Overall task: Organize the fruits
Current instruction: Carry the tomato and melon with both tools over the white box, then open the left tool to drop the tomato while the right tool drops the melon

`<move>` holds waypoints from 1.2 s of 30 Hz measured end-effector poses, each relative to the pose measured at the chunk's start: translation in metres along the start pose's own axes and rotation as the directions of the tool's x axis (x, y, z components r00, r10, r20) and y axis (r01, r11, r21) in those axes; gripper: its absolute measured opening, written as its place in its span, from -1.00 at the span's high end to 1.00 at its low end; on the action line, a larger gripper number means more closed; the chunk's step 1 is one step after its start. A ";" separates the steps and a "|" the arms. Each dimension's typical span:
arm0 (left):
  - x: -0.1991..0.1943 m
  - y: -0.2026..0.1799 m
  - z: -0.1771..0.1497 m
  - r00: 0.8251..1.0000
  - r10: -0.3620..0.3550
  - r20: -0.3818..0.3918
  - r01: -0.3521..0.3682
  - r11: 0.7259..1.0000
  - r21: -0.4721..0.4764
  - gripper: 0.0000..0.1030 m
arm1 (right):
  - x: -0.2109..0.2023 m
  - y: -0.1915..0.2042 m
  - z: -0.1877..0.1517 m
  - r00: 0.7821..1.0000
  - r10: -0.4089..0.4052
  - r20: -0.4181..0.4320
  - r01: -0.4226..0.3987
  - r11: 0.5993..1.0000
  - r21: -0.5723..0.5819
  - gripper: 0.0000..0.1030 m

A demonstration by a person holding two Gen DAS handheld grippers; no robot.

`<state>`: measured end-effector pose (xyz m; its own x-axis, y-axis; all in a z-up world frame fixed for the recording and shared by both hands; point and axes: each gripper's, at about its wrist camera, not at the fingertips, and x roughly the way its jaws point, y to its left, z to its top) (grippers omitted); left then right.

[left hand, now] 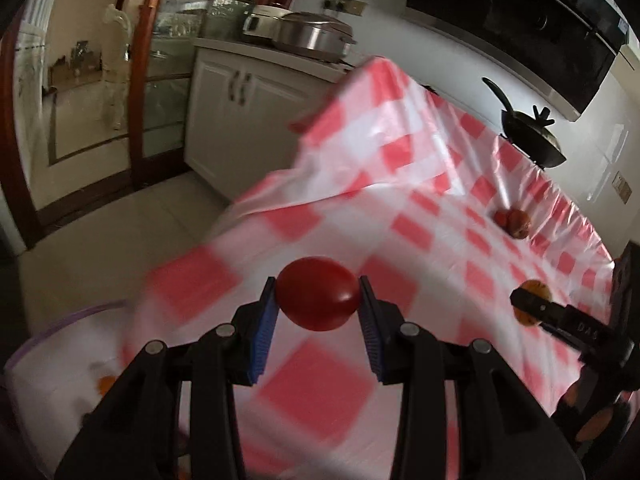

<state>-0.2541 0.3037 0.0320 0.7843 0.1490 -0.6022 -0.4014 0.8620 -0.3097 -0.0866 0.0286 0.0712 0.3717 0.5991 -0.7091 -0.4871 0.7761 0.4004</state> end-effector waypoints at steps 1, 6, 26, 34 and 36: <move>-0.010 0.012 -0.006 1.000 0.016 0.006 -0.016 1.000 0.008 0.24 | 0.000 0.016 -0.008 1.000 0.005 -0.016 -0.006 0.999 -0.038 0.16; -0.048 0.065 -0.030 0.997 0.071 0.028 -0.071 0.997 -0.013 0.24 | -0.003 0.066 -0.036 0.998 0.015 -0.056 -0.025 0.985 -0.171 0.16; -0.058 0.199 -0.105 0.950 0.267 -0.159 -0.290 0.945 -0.147 0.23 | 0.040 0.244 -0.187 0.938 0.071 -0.340 -0.292 0.690 -0.662 0.15; -0.039 0.209 -0.121 0.920 0.309 -0.241 -0.345 0.930 -0.125 0.23 | 0.070 0.257 -0.245 0.865 0.009 -0.501 -0.389 0.643 -0.660 0.15; -0.034 0.211 -0.126 0.913 0.316 -0.259 -0.356 0.926 -0.125 0.22 | 0.074 0.262 -0.258 0.850 -0.006 -0.527 -0.411 0.618 -0.670 0.15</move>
<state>-0.4253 0.4197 -0.1055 0.4666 0.2822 -0.8383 -0.7101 0.6845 -0.1648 -0.3907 0.2257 -0.0263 -0.0974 0.4006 -0.9111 -0.9835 0.1015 0.1497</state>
